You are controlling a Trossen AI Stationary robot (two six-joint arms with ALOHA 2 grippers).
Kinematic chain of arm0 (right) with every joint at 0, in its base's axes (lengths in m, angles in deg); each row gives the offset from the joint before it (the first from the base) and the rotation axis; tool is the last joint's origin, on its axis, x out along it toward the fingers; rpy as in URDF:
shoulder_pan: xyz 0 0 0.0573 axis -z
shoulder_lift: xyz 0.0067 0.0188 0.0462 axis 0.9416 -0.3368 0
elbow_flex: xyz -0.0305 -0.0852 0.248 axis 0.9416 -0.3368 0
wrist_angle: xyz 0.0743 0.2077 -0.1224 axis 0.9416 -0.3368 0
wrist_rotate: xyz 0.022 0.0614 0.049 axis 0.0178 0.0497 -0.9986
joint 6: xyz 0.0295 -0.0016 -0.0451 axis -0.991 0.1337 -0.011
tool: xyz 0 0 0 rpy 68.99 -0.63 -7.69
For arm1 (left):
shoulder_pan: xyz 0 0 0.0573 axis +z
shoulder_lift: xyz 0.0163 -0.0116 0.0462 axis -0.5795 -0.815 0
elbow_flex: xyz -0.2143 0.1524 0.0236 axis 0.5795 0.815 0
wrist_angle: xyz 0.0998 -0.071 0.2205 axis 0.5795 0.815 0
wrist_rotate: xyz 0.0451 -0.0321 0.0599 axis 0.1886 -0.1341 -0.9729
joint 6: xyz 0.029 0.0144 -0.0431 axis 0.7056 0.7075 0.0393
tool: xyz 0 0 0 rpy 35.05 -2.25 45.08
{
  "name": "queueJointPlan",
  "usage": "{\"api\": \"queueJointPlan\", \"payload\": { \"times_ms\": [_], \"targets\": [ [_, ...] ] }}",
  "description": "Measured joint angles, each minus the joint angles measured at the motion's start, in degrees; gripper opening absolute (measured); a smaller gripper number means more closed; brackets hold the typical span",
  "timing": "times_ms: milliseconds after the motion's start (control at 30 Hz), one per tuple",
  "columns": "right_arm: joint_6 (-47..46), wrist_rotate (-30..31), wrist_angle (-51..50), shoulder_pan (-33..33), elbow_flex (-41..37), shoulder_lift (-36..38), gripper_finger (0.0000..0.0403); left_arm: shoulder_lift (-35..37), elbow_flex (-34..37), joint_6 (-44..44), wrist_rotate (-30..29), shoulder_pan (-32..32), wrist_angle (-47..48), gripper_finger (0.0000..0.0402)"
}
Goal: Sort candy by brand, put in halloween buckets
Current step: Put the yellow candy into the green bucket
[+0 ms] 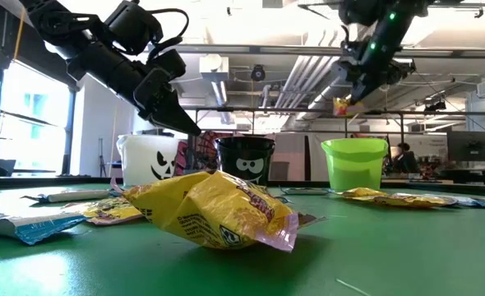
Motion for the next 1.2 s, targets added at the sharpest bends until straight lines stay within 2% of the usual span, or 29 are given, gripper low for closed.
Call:
{"api": "queueJointPlan", "payload": {
  "times_ms": [167,267,333,467,600,733,900,1033,1200],
  "targets": [
    [4.0,-6.97,4.5,9.48,-3.3,-0.85,0.0,0.0,0.0,0.51,-0.02,0.01,-0.01,0.0021],
    [6.08,-9.7,5.52,13.13,-3.64,-2.82,0.0,0.0,0.0,0.27,-2.93,0.0,-0.21,0.0021],
    [6.24,-9.83,5.5,14.46,-3.71,-4.98,0.0,0.02,0.0,-0.76,-5.71,0.0,-0.19,0.0021],
    [7.78,-9.4,5.52,15.91,-3.75,-8.67,0.0005,0.02,0.0,-0.98,-6.48,0.0,-0.21,0.0021],
    [9.95,-11.15,4.81,15.71,-3.77,-9.88,0.0037,0.02,0.0,-0.96,-5.25,0.01,-0.17,0.0021],
    [10.74,-10.41,4.87,15.13,-3.77,-9.89,0.0094,0.02,0.0,-1.71,-0.14,0.31,0.12,0.0021],
    [12.51,-9.44,4.45,14.54,-3.71,-9.07,0.0154,0.02,0.0,-2.39,0.48,0.41,1.12,0.0021],
    [16.44,-15.24,5.12,10.97,-3.56,-6.02,0.0165,0.02,0.0,-2.53,0.18,0.39,1.25,0.0022],
    [19.89,-21.99,8.82,4.04,-4.45,-4.25,0.0153,0.02,0.0,-2.51,-0.05,0.39,1.3,0.0037]
  ]
}}
